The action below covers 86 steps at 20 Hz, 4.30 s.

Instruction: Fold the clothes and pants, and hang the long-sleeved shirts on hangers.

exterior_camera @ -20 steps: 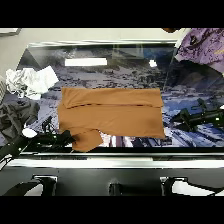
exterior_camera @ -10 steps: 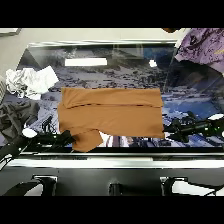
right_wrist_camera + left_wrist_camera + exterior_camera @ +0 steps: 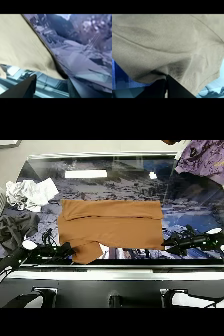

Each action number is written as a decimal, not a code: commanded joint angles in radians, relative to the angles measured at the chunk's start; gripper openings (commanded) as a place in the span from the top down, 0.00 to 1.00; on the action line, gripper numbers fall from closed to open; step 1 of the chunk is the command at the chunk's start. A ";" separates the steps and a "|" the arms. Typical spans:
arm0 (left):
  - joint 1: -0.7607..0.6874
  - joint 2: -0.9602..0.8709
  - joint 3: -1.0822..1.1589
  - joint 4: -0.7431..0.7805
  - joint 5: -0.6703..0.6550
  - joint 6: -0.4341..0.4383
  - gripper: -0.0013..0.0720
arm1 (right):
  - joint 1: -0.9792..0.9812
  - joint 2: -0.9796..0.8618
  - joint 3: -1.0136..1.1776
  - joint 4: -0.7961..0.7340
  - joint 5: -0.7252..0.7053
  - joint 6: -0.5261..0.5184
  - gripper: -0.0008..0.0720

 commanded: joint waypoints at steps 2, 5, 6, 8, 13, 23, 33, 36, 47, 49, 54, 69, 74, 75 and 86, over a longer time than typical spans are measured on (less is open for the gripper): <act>0.000 0.000 0.001 0.000 -0.003 0.000 0.95 | 0.001 -0.001 -0.044 0.010 -0.055 -0.031 0.48; 0.000 0.000 0.011 0.004 -0.013 0.000 0.95 | 0.001 -0.001 -0.044 0.052 -0.100 -0.053 0.79; 0.000 0.000 0.026 0.010 -0.021 0.003 0.95 | 0.001 -0.001 -0.044 0.071 -0.114 -0.058 0.87; 0.000 0.000 0.075 0.044 -0.052 0.003 0.96 | 0.001 0.000 -0.044 0.106 -0.126 -0.060 0.95; 0.002 0.040 0.224 0.203 -0.219 -0.038 0.96 | 0.001 0.070 -0.044 0.109 -0.065 -0.058 0.95; -0.007 0.337 0.254 0.293 -0.373 -0.159 0.96 | 0.001 0.475 -0.043 -0.036 0.059 0.050 0.96; -0.007 -0.091 0.607 0.293 -0.284 -0.067 0.96 | 0.314 0.268 0.165 -0.199 -0.279 0.147 0.96; -0.007 -0.249 0.750 0.292 -0.285 -0.044 0.96 | 0.337 0.137 0.317 -0.215 -0.282 0.174 0.96; -0.006 -0.661 1.213 0.293 -0.303 -0.023 0.96 | 0.338 -0.171 0.612 -0.225 -0.299 0.196 0.96; -0.007 -0.710 1.255 0.293 -0.305 -0.023 0.96 | 0.338 -0.200 0.620 -0.211 -0.318 0.196 0.96; -0.007 -0.789 1.280 0.274 -0.290 -0.023 0.95 | 0.374 -0.268 0.620 -0.200 -0.346 0.196 0.95; 0.024 -0.639 1.432 0.415 -0.346 -0.072 0.14 | 0.130 -0.358 0.835 0.003 0.031 0.149 0.22; 0.022 -0.629 1.432 0.416 -0.376 -0.088 0.14 | 0.151 -0.469 0.835 0.050 0.051 0.048 0.22; 0.022 -0.630 1.432 0.416 -0.376 -0.088 0.14 | 0.155 -0.481 0.835 0.056 0.043 0.040 0.22; 0.022 -0.633 1.432 0.412 -0.375 -0.091 0.14 | 0.293 -0.536 0.835 0.070 -0.003 0.046 0.63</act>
